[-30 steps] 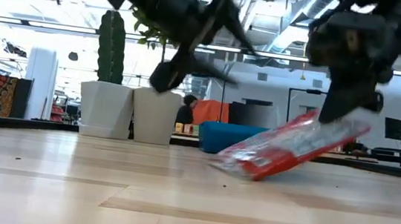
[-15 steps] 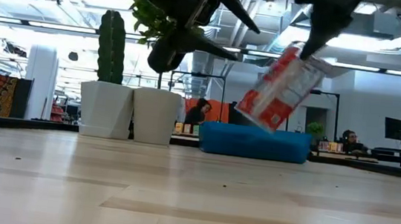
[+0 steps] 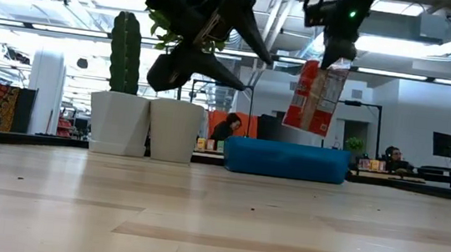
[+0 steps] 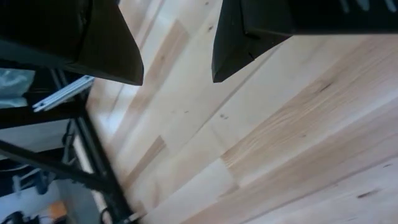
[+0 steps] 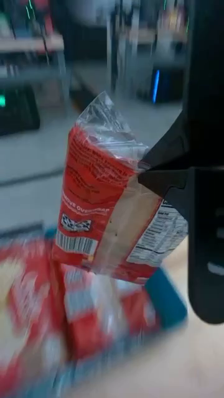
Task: Sort popcorn bags into baskets
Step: Put the red popcorn bag into the blue container
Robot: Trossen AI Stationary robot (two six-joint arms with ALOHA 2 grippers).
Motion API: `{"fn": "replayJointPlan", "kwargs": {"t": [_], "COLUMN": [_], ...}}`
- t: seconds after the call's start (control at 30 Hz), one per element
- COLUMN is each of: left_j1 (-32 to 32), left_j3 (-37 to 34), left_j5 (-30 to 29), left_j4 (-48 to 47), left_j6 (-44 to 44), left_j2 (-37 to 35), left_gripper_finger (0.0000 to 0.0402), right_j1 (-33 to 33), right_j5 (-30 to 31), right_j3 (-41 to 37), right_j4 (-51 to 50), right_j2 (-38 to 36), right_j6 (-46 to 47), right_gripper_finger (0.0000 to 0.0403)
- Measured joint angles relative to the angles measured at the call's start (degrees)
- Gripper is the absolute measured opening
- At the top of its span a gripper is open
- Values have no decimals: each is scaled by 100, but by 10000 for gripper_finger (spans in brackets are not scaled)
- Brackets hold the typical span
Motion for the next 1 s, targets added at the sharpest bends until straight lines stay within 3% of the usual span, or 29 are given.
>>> {"fn": "replayJointPlan", "kwargs": {"t": [0.17, 0.37, 0.73, 0.87, 1.0], "left_j1": [0, 0, 0, 0, 0], "left_j3": [0, 0, 0, 0, 0], "left_j5": [-53, -195, -195, -197, -199], "left_j4": [-261, -553, -744, -742, -740], "left_j6": [122, 226, 359, 377, 379], "left_j2": [0, 0, 0, 0, 0], "left_gripper_finger": [183, 183, 183, 183, 183], "right_j1": [-347, -573, -9, 271, 486], "right_j5": [315, 320, 467, 414, -11], "right_j3": [0, 0, 9, 7, 7], "right_j4": [664, 894, 743, 441, -129], "right_j2": [447, 1107, 1432, 1428, 1480], "right_j6": [-1151, -1446, -1368, -793, -164], "right_gripper_finger": [0, 0, 1, 1, 2]}}
